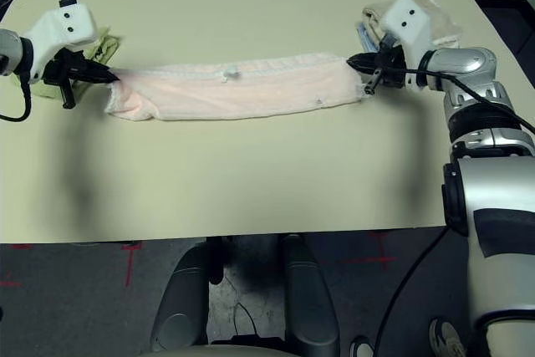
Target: Fold the towel and set it aside.
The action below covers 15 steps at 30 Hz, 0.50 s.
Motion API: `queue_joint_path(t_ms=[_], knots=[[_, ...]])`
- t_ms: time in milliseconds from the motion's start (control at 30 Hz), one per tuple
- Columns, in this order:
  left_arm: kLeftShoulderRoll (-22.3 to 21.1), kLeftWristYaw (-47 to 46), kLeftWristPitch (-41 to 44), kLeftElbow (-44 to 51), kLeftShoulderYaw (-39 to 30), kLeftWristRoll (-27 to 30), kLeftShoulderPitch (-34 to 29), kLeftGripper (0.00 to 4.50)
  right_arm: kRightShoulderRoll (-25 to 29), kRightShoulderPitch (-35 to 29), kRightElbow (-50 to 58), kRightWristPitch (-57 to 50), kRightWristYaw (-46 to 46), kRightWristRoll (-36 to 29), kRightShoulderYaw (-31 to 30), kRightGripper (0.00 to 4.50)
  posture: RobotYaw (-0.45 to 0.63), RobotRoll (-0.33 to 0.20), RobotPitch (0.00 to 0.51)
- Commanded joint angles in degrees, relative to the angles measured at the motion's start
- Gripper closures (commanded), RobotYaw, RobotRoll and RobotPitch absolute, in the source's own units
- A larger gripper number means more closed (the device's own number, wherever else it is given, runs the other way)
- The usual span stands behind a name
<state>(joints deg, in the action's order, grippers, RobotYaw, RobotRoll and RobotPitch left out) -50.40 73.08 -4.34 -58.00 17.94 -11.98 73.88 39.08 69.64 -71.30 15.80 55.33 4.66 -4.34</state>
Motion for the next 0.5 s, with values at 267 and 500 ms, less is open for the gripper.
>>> queue_joint_path(t_ms=[267, 500], knots=[[-0.4, -2.0, -0.6, -4.5, -1.2, -2.2, 3.5, 4.46, 0.5, 1.7, -1.7, 0.5, -3.3, 1.7, 1.2, 4.5, 0.04, 0.0, 0.303], [1.3, -4.6, -0.7, -6.8, -1.2, -3.5, 3.5, 4.46, -1.6, 3.0, -1.5, -0.4, -7.0, 3.6, 0.2, 4.5, 0.04, 0.0, 0.308]])
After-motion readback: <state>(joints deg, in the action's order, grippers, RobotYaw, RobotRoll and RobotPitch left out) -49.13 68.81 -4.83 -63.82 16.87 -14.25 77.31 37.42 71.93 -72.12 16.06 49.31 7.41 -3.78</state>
